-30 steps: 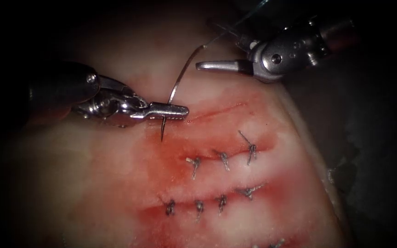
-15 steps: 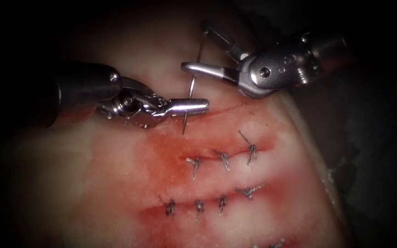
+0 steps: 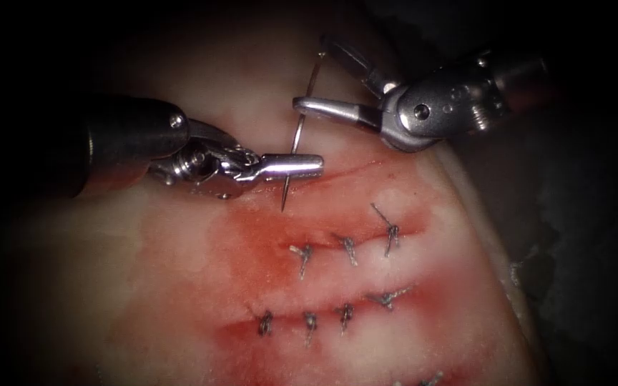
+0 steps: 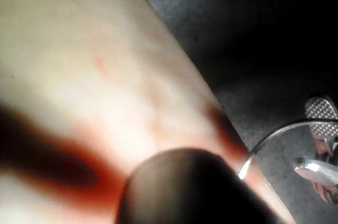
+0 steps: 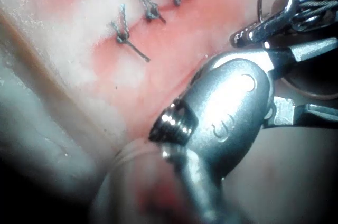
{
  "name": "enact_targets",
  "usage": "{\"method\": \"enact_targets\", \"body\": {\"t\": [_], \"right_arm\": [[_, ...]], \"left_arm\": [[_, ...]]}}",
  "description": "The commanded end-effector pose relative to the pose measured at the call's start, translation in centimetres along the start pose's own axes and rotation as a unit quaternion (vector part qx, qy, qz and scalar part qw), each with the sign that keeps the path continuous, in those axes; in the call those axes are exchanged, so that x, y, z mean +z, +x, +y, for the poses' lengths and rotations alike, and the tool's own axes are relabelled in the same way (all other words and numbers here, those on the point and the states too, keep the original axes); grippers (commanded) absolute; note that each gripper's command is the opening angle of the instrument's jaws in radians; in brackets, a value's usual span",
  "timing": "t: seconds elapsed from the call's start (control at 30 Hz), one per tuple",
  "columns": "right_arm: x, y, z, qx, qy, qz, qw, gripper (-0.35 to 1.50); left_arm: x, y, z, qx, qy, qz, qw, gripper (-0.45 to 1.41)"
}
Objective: Wound Closure
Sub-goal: Transfer the needle back to the right gripper
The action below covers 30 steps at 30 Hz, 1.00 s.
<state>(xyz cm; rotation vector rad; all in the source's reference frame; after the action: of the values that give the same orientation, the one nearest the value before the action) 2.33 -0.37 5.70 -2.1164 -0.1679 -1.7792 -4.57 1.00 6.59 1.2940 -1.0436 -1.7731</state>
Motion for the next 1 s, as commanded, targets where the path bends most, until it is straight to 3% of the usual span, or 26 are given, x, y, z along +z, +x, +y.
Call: {"method": "enact_targets", "body": {"t": [0.03, 0.13, 0.2, 0.43, 0.63, 0.7, 0.8, 0.83, 0.87, 0.9, 0.97, 1.0], "right_arm": [[0.06, 0.06, 0.03, 0.003, 0.004, 0.001, 1.000, 0.71], [0.07, 0.07, 0.04, 0.010, 0.014, 0.007, 1.000, 0.62], [0.08, 0.07, 0.05, 0.015, 0.025, 0.011, 1.000, 0.42], [0.07, 0.09, 0.04, 0.026, 0.052, 0.020, 0.998, 0.00], [0.06, 0.10, 0.01, 0.026, 0.050, 0.022, 0.998, -0.10], [0.00, 0.10, -0.05, 0.030, 0.037, 0.027, 0.998, -0.35], [-0.06, 0.07, -0.10, 0.039, 0.018, 0.034, 0.998, -0.35], [-0.07, 0.07, -0.11, 0.040, 0.013, 0.035, 0.998, -0.35], [-0.09, 0.07, -0.12, 0.044, 0.007, 0.037, 0.998, -0.35], [-0.10, 0.08, -0.13, 0.043, 0.004, 0.038, 0.998, -0.35], [-0.12, 0.06, -0.14, 0.037, 0.001, 0.035, 0.999, -0.35], [-0.12, 0.05, -0.14, 0.033, 0.001, 0.032, 0.999, -0.35]], "left_arm": [[0.09, -0.05, 0.00, 0.003, 0.001, -0.001, 1.000, -0.45], [0.10, -0.05, 0.00, 0.011, 0.003, -0.003, 1.000, -0.45], [0.11, -0.05, 0.00, 0.017, 0.001, -0.006, 1.000, -0.45], [0.13, -0.05, 0.00, 0.038, -0.004, -0.011, 0.999, -0.45], [0.14, -0.04, 0.01, 0.048, -0.005, -0.012, 0.999, -0.45], [0.14, -0.04, 0.01, 0.056, -0.005, -0.012, 0.998, -0.45], [0.17, -0.04, 0.01, 0.056, -0.005, -0.014, 0.998, -0.45], [0.19, -0.05, 0.01, 0.056, -0.006, -0.016, 0.998, -0.20], [0.21, -0.06, 0.02, 0.057, -0.006, -0.016, 0.998, 0.31], [0.23, -0.06, 0.02, 0.057, -0.006, -0.013, 0.998, 0.66], [0.26, -0.10, 0.02, 0.089, -0.005, -0.009, 0.996, 1.04], [0.26, -0.13, 0.01, 0.103, -0.005, -0.008, 0.995, 1.11]]}}
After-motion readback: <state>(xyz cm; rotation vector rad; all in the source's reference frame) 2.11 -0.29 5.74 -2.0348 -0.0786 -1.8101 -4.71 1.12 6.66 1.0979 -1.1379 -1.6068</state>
